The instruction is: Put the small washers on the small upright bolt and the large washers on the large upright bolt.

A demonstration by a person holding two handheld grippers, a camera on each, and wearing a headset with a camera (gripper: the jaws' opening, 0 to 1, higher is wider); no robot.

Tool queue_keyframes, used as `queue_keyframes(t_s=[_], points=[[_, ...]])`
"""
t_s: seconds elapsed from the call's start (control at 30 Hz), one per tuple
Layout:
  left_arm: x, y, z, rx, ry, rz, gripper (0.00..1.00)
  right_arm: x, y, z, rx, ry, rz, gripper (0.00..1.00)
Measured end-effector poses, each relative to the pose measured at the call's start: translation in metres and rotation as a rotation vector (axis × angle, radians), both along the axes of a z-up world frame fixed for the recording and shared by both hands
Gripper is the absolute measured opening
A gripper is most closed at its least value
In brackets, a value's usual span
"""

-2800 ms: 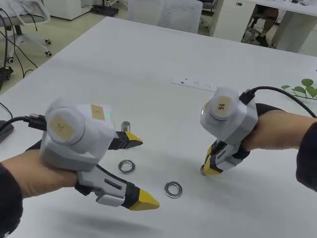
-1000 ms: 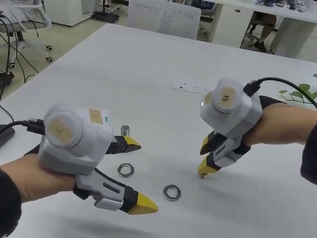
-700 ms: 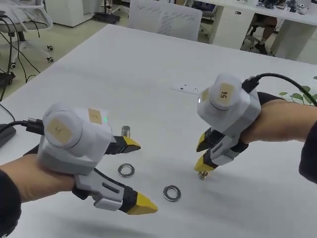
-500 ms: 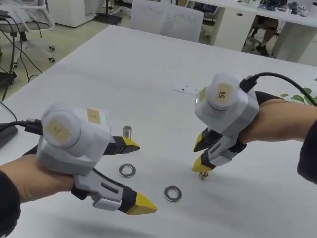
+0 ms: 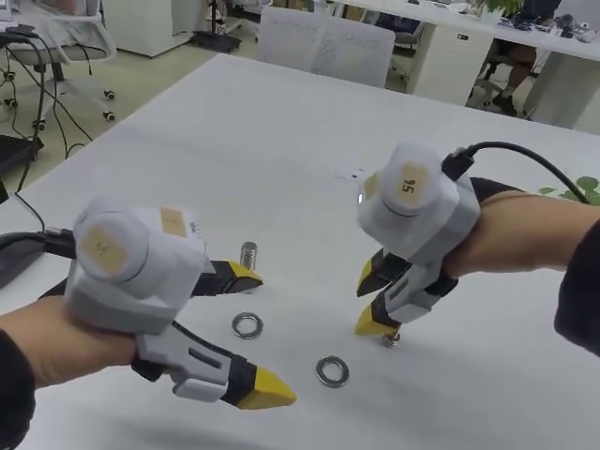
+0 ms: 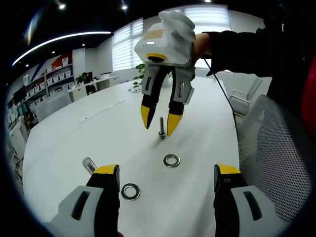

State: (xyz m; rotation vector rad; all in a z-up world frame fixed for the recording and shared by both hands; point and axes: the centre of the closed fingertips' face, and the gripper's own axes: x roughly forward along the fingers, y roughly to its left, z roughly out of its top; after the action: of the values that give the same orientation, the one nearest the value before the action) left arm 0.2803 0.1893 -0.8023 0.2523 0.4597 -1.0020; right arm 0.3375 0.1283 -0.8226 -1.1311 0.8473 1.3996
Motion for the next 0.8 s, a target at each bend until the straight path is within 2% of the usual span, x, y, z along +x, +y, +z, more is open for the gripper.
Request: queue_keyframes(t_s=[0.5,0.8], points=[[-0.007,0.010,0.001,-0.009,0.003,0.038,0.78,-0.018,0.009,-0.013,-0.037,0.034,0.056,0.29],[-0.013,0.013,0.003,-0.018,0.002,0.057,0.78,-0.032,0.009,-0.027,-0.069,0.060,0.083,0.29]])
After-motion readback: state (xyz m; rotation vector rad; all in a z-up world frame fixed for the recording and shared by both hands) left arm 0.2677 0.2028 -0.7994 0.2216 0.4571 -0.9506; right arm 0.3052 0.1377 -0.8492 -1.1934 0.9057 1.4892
